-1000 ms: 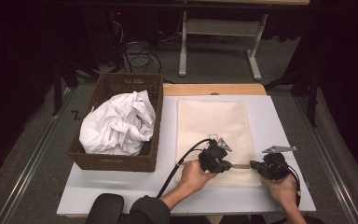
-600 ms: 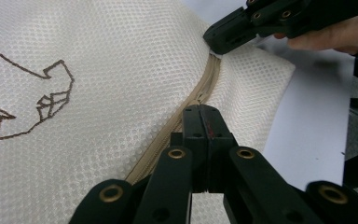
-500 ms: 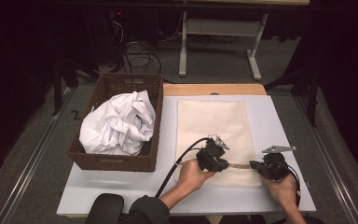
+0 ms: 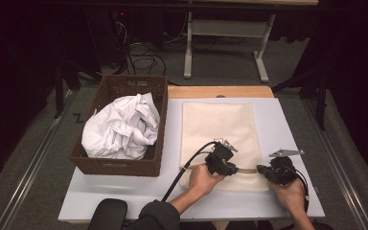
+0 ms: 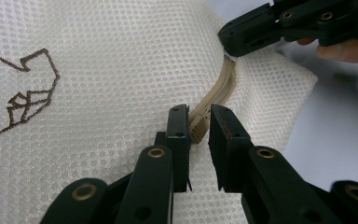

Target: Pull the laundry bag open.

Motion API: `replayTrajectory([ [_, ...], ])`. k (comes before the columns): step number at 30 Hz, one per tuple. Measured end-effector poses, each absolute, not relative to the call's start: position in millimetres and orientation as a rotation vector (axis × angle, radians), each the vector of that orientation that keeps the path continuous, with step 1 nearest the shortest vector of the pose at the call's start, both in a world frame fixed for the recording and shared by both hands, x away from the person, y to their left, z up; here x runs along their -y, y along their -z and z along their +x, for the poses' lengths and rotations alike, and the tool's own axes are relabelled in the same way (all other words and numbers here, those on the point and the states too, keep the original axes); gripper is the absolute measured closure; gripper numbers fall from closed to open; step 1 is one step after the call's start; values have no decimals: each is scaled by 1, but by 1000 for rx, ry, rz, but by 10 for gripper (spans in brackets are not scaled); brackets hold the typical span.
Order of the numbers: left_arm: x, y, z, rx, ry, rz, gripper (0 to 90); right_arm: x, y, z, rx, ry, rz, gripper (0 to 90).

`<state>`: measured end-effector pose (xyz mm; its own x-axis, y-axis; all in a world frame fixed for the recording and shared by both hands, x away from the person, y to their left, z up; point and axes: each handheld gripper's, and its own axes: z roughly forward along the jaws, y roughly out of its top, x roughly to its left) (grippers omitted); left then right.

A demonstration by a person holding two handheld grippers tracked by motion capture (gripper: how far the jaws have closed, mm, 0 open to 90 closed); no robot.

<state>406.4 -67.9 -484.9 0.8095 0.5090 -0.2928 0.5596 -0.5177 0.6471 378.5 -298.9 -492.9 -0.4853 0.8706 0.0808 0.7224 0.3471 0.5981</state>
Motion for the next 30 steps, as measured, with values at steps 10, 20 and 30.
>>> replayTrajectory([
  [10, 79, 486, 403, -746, 83, 2242, 802, 298, 493, 378, -2361, -845, 1426, 900],
  [20, 81, 484, 399, -696, 24, 2311, 865, 298, 493, 379, -2366, -830, 1406, 900],
  [30, 75, 484, 400, -720, 94, 2258, 868, 298, 493, 379, -2368, -831, 1402, 900],
])
